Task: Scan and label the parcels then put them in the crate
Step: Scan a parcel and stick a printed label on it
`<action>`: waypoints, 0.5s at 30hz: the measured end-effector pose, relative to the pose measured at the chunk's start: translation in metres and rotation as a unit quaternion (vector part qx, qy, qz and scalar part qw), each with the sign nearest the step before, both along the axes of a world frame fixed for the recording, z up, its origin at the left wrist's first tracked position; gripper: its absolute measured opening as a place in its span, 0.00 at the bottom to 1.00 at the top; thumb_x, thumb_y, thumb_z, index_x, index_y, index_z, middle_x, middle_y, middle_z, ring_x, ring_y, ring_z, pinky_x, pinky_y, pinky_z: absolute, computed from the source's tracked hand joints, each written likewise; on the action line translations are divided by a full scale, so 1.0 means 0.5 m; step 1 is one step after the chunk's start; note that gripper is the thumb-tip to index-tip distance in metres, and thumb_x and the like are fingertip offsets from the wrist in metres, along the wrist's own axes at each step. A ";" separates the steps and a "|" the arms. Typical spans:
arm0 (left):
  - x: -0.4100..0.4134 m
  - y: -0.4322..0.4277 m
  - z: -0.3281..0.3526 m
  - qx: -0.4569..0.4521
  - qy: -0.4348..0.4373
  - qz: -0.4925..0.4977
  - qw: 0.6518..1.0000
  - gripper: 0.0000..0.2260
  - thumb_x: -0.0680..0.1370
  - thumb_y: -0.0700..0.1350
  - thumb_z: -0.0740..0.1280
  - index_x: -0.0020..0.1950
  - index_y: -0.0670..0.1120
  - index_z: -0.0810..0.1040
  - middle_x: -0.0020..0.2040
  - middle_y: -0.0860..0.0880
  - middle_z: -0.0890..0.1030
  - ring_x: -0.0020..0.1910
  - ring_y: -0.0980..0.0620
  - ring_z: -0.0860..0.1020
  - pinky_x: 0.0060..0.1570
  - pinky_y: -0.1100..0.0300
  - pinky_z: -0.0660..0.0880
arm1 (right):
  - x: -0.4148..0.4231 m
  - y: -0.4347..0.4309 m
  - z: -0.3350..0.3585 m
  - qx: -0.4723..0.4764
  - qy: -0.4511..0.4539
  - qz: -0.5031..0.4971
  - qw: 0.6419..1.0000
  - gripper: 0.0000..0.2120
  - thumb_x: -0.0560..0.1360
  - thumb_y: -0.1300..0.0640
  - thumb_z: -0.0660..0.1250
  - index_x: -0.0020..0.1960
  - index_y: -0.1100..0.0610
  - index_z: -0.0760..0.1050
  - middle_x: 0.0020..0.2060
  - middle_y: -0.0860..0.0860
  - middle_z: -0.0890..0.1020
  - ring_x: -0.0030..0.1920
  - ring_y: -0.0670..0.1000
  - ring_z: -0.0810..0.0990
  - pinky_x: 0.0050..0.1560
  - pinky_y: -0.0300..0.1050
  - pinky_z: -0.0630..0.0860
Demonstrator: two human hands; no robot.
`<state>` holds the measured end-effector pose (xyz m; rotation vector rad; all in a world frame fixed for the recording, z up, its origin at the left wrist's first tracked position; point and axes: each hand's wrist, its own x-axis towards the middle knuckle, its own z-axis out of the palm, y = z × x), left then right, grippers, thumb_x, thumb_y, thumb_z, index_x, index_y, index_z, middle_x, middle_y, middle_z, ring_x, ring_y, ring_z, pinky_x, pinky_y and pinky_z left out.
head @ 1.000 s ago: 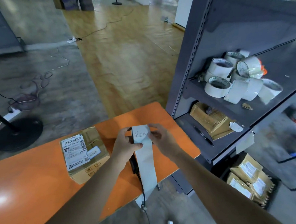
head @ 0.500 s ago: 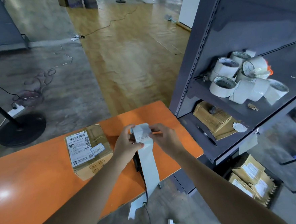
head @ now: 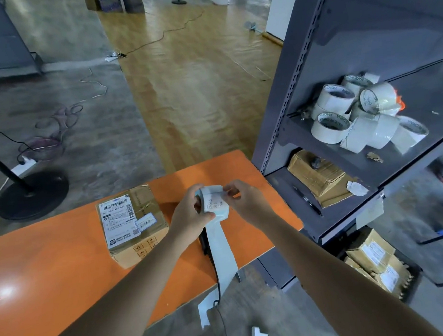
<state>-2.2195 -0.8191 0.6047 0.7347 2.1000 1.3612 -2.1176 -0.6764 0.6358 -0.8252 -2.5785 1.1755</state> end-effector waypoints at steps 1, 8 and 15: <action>0.001 0.000 0.001 -0.001 0.005 0.000 1.000 0.31 0.71 0.38 0.73 0.70 0.55 0.67 0.56 0.51 0.79 0.51 0.53 0.77 0.43 0.63 0.72 | 0.000 -0.001 0.000 0.001 0.004 -0.002 1.000 0.08 0.79 0.54 0.66 0.57 0.54 0.77 0.45 0.43 0.79 0.46 0.44 0.78 0.42 0.30 0.72; 0.007 0.003 0.005 -0.003 0.017 -0.008 1.000 0.31 0.71 0.38 0.73 0.71 0.53 0.66 0.58 0.52 0.76 0.54 0.52 0.75 0.46 0.62 0.71 | 0.007 -0.003 -0.001 0.013 0.015 -0.018 1.000 0.05 0.79 0.59 0.65 0.53 0.57 0.78 0.43 0.44 0.79 0.45 0.45 0.77 0.40 0.28 0.69; 0.016 0.018 0.002 -0.004 -0.056 0.003 0.998 0.30 0.73 0.37 0.71 0.72 0.52 0.64 0.59 0.47 0.77 0.55 0.51 0.78 0.42 0.65 0.72 | 0.014 -0.010 -0.007 0.031 0.007 -0.040 0.999 0.05 0.81 0.60 0.61 0.52 0.56 0.75 0.41 0.51 0.81 0.39 0.50 0.77 0.28 0.35 0.65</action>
